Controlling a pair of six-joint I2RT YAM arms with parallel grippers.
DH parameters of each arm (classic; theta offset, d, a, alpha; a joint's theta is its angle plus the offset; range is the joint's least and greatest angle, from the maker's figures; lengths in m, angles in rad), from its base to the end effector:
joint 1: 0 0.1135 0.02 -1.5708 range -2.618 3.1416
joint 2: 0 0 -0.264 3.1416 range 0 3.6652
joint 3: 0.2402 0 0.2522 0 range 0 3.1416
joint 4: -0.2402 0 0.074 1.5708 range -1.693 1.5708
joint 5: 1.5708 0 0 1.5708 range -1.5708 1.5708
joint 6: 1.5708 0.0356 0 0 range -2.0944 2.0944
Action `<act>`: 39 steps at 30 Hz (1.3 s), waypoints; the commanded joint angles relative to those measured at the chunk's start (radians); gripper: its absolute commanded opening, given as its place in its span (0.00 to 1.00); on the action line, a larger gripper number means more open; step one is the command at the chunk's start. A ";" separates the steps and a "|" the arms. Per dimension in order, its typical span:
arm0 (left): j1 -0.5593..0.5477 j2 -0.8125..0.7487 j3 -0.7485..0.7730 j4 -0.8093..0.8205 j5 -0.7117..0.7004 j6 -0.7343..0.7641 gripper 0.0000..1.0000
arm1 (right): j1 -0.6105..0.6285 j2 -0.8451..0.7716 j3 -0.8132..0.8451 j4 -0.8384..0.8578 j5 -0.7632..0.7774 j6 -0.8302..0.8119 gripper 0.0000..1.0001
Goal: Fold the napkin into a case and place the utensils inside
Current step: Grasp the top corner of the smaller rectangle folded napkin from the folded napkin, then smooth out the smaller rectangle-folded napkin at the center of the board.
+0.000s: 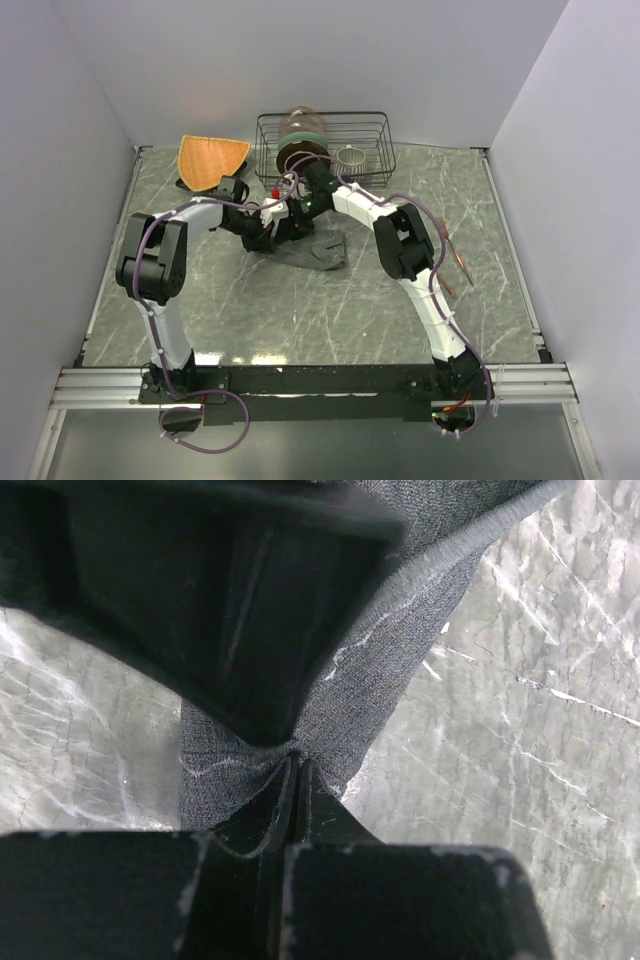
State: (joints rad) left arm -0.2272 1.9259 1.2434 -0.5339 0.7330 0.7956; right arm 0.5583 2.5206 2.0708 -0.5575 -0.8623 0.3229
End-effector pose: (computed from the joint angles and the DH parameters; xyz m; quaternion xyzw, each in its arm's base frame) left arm 0.3596 -0.1076 0.1589 0.5048 0.7705 -0.2925 0.2569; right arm 0.4380 0.3054 0.1325 -0.2179 0.8530 0.4708 0.0573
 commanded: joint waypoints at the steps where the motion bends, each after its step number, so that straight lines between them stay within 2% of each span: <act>1: 0.000 0.084 0.016 -0.089 -0.119 0.051 0.01 | -0.044 -0.109 0.084 -0.037 -0.024 -0.048 0.56; 4: 0.000 0.091 0.024 -0.103 -0.107 0.056 0.01 | -0.069 -0.181 0.028 -0.114 -0.020 -0.138 0.64; 8: 0.002 0.078 0.013 -0.098 -0.081 0.062 0.01 | -0.106 -0.267 -0.050 -0.244 0.017 -0.303 0.70; 11: 0.002 0.070 -0.001 -0.094 -0.073 0.067 0.01 | -0.112 -0.289 -0.089 -0.390 0.029 -0.438 0.77; 13: 0.002 0.067 -0.002 -0.092 -0.069 0.067 0.01 | -0.110 -0.299 -0.121 -0.419 0.039 -0.496 0.82; 23: 0.005 0.067 -0.002 -0.087 -0.064 0.060 0.01 | -0.075 -0.319 -0.196 -0.435 0.118 -0.617 0.82; 26: 0.006 0.068 -0.001 -0.089 -0.063 0.060 0.01 | -0.058 -0.330 -0.216 -0.423 0.150 -0.643 0.80; 29: 0.008 0.068 -0.001 -0.087 -0.061 0.060 0.01 | -0.046 -0.335 -0.228 -0.429 0.183 -0.691 0.70; 31: 0.008 0.068 -0.001 -0.084 -0.061 0.057 0.01 | -0.026 -0.333 -0.233 -0.443 0.221 -0.719 0.68; 34: 0.009 0.070 -0.001 -0.084 -0.060 0.057 0.01 | -0.015 -0.335 -0.233 -0.421 0.258 -0.740 0.39; 35: 0.009 0.070 -0.002 -0.084 -0.060 0.059 0.01 | -0.017 -0.339 -0.224 -0.414 0.264 -0.731 0.23; 37: 0.009 0.068 -0.004 -0.084 -0.061 0.062 0.01 | -0.017 -0.341 -0.200 -0.403 0.281 -0.719 0.14; 39: 0.009 0.070 -0.004 -0.084 -0.061 0.060 0.01 | -0.017 -0.327 -0.141 -0.412 0.292 -0.720 0.12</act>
State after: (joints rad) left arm -0.2237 1.9522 1.2812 -0.5835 0.7486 0.8185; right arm 0.5369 2.2463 1.8420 -0.9844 -0.6178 -0.3794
